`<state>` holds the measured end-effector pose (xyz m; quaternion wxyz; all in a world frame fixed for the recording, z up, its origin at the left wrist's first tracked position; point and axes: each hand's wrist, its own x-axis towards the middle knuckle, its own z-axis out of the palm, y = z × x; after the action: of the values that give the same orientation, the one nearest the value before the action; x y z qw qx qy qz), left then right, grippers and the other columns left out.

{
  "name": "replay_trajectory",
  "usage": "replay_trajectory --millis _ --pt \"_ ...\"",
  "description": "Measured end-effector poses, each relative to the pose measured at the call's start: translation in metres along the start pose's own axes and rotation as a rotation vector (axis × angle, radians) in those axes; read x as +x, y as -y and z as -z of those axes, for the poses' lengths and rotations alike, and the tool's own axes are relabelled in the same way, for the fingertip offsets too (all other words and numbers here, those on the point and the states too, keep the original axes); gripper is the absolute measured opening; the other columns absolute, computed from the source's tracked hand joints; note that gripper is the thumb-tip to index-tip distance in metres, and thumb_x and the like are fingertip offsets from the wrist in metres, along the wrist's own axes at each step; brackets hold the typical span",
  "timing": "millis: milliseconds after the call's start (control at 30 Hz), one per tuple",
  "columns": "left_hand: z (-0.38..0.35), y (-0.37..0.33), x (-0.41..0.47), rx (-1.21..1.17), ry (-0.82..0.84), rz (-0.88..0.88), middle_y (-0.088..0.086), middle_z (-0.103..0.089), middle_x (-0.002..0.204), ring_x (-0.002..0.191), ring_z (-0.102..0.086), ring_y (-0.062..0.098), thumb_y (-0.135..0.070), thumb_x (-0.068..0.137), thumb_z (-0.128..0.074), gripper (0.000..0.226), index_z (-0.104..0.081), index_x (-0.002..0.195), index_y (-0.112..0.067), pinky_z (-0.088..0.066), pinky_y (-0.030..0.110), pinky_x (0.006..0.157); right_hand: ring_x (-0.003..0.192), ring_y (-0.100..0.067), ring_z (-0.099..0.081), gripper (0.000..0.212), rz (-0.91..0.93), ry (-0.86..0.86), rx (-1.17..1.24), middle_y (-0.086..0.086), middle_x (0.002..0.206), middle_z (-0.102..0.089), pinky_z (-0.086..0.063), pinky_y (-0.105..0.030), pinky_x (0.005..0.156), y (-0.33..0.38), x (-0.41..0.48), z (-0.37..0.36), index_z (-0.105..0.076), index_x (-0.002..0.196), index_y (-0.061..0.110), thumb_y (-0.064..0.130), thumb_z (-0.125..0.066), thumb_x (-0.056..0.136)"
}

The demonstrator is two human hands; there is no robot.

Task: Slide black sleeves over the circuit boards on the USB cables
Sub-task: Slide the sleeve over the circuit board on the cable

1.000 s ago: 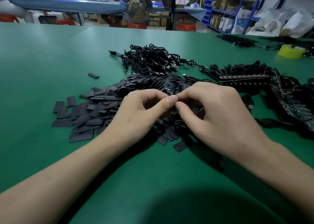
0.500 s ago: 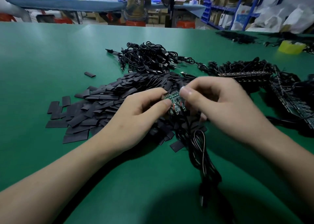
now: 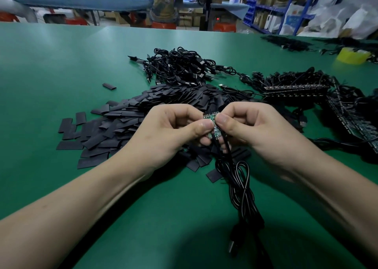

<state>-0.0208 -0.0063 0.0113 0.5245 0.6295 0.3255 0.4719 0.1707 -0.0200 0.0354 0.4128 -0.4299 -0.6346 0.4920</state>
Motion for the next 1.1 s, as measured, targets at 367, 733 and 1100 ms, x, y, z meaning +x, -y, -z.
replay_trajectory --millis 367,733,1100 --pt "0.002 -0.001 -0.001 -0.077 0.035 0.051 0.005 -0.075 0.071 0.061 -0.069 0.008 -0.018 0.079 -0.072 0.007 -0.072 0.079 -0.011 -0.054 0.015 0.064 0.057 -0.009 -0.064 0.018 -0.107 0.077 0.237 -0.009 0.075 -0.073 -0.049 -0.016 0.05 -0.002 -0.002 -0.002 -0.068 0.07 0.019 0.03 -0.068 0.085" --pt "0.0 -0.001 0.0 -0.097 0.045 0.06 0.004 -0.075 0.071 0.061 -0.069 0.007 -0.017 0.08 -0.071 0.009 -0.072 0.082 -0.008 -0.054 0.015 0.063 0.062 -0.011 -0.062 0.017 -0.095 0.101 0.279 -0.012 0.079 -0.071 -0.053 -0.021 0.055 -0.007 0.0 -0.001 -0.066 0.079 0.011 0.026 -0.066 0.088" --pt "0.001 -0.007 0.001 -0.135 -0.002 0.016 0.005 -0.075 0.074 0.069 -0.074 0.012 -0.025 0.079 -0.074 0.009 -0.079 0.076 -0.017 -0.057 0.018 0.067 0.056 -0.01 -0.057 0.016 -0.209 0.112 0.088 -0.002 0.068 -0.065 -0.054 -0.02 0.054 -0.001 0.012 0.048 -0.075 0.072 0.021 0.037 -0.077 0.074"
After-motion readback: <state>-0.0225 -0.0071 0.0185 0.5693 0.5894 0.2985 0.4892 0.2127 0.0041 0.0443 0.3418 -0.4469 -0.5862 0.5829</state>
